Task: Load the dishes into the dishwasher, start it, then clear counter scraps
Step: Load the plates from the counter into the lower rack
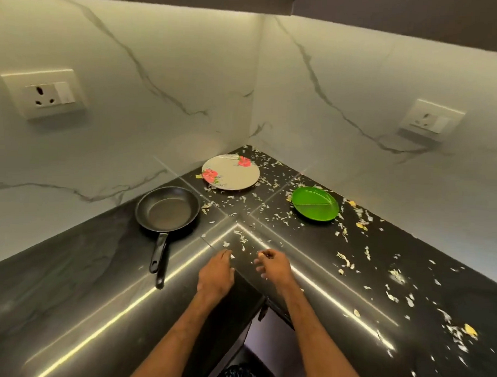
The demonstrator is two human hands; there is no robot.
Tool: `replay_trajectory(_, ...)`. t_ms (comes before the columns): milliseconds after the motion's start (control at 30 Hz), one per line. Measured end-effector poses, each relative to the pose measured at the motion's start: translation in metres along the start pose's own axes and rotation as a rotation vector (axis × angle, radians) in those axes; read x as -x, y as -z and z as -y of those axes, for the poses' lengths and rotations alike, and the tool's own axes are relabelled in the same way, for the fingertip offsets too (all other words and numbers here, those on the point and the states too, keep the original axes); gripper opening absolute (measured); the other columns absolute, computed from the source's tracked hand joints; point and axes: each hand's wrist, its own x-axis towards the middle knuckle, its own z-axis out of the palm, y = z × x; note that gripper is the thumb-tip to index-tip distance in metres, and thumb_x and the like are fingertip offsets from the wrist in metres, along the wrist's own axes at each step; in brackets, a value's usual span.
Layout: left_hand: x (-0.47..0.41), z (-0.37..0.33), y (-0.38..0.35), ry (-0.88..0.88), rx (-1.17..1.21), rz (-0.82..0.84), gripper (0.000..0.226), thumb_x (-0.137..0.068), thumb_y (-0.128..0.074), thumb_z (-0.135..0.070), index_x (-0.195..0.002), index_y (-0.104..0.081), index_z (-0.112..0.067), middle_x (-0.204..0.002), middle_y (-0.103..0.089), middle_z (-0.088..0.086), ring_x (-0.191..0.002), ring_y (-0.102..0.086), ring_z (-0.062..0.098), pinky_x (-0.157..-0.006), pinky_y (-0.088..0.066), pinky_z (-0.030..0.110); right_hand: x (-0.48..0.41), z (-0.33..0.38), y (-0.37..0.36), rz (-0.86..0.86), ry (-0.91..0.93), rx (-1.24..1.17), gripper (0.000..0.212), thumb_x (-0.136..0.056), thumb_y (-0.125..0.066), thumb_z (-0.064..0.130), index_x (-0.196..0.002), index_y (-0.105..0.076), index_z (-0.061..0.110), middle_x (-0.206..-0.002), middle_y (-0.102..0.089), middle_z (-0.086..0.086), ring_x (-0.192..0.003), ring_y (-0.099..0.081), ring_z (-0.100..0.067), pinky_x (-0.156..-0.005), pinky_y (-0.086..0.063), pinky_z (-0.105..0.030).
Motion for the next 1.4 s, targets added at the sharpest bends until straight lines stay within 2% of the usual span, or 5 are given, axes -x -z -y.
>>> replay_trajectory(367,-0.099,-0.018,-0.028,0.218,-0.134,0.229,0.092,-0.089,-0.059,-0.058,-0.158,-0.004,-0.032,-0.166,0.002,-0.003,-0.153,-0.001,0.030,-0.121,-0.011,0.059,-0.148,0.037,0.008,0.125,-0.101,-0.116,0.016,-0.099,-0.054,0.011,-0.112,-0.060,0.004,-0.093,-0.069,-0.008,-0.069,-0.063,-0.014,-0.057,-0.051,-0.024)
replay_trajectory(567,-0.128,-0.027,-0.024,0.316,-0.159,0.300,0.110,-0.077,-0.072,-0.061,-0.156,0.001,-0.039,-0.166,0.004,-0.007,-0.153,0.002,0.029,-0.118,-0.014,0.064,-0.233,0.086,0.009,0.240,-0.172,-0.186,0.037,-0.100,-0.045,0.002,-0.133,-0.044,-0.015,-0.136,-0.045,-0.039,-0.119,-0.055,-0.050,-0.101,-0.050,-0.051)
replay_trajectory(867,-0.135,-0.025,-0.028,0.383,-0.094,0.311,0.113,-0.075,-0.078,-0.051,-0.155,0.000,-0.043,-0.165,0.008,-0.012,-0.152,0.007,0.025,-0.117,-0.009,0.063,-0.330,0.139,-0.031,0.219,-0.269,-0.418,0.043,-0.101,-0.055,0.016,-0.139,-0.043,0.000,-0.130,-0.057,-0.018,-0.113,-0.062,-0.042,-0.096,-0.054,-0.047)
replay_trajectory(1100,-0.140,-0.030,-0.026,0.416,-0.112,0.327,0.114,-0.073,-0.081,-0.049,-0.154,-0.001,-0.044,-0.165,0.007,-0.013,-0.152,0.006,0.025,-0.117,-0.012,0.065,-0.349,0.139,-0.056,0.120,-0.280,-0.442,0.042,-0.093,-0.052,-0.005,-0.134,-0.051,0.003,-0.110,-0.068,-0.018,-0.067,-0.068,-0.026,-0.038,-0.048,-0.021)
replay_trajectory(1400,-0.135,-0.036,-0.017,0.472,-0.067,0.259,0.124,-0.065,-0.086,-0.049,-0.158,-0.005,-0.034,-0.165,-0.013,0.003,-0.151,-0.017,0.029,-0.118,-0.023,0.059,-0.233,0.099,-0.017,0.327,-0.118,-0.814,0.046,-0.093,-0.056,-0.006,-0.131,-0.051,0.018,-0.118,-0.067,-0.007,-0.098,-0.070,-0.034,-0.072,-0.062,-0.042)
